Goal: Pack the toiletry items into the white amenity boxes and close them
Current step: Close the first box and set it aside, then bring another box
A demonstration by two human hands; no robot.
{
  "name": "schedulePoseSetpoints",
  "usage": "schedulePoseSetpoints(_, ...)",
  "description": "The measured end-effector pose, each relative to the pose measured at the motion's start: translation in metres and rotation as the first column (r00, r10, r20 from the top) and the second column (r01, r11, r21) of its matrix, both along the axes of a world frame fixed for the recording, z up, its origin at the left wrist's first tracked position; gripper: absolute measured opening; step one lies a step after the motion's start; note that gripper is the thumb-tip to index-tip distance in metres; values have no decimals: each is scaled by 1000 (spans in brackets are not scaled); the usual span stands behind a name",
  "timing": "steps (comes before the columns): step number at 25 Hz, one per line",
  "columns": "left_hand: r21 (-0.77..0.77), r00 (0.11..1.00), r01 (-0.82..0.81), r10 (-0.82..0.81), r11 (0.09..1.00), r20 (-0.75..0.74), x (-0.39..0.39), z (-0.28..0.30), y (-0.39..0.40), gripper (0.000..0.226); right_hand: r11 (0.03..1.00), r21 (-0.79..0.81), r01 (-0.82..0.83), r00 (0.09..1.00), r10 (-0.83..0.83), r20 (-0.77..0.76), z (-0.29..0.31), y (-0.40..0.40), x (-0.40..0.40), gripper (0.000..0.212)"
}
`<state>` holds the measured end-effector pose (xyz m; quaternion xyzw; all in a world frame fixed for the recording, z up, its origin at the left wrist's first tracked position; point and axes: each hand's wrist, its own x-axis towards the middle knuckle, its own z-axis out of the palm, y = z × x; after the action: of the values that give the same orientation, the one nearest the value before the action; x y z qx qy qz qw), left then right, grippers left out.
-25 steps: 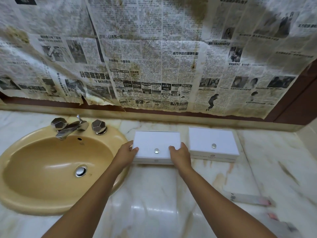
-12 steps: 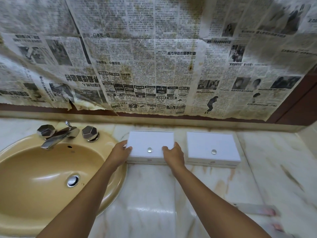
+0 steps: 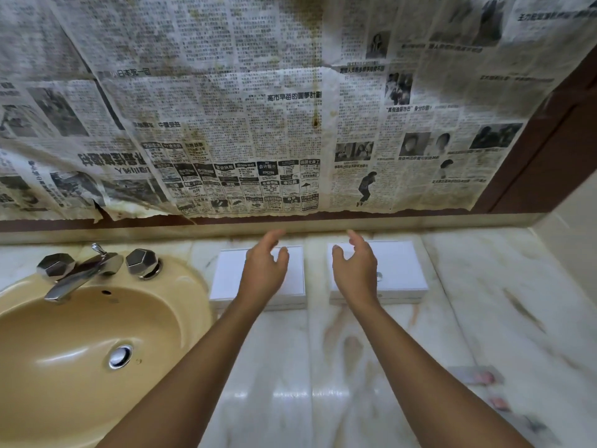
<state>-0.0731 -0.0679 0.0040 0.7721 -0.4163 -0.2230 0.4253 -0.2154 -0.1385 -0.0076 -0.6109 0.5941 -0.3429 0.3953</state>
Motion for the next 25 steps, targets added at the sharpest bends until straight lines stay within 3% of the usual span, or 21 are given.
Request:
schedulePoseSetpoints(4,194,971,201,-169,960,-172,-40,-14,-31,43,991,-47,122,990,-125,-71,-9,-24,-41,49)
schedulePoseSetpoints(7,282,945,252,-173,926,-278,-52,-29,-41,49,982,-54,178,946,-186,-266,-23,-35,-64,53)
schedulePoseSetpoints(11,291,909,249,-119,924,-400,-56,-32,-45,48,976,103,193,900,-134,-414,-34,-37,-77,59)
schedulePoseSetpoints(14,267,892,229,-93,936,-442,-58,-33,-44,46,971,126,205,910,-142,-389,-30,-36,-77,57)
schedulePoseSetpoints(25,192,917,202,-116,960,-381,-55,-7,7,42,967,123,224,949,-188,-253,1,5,-74,55)
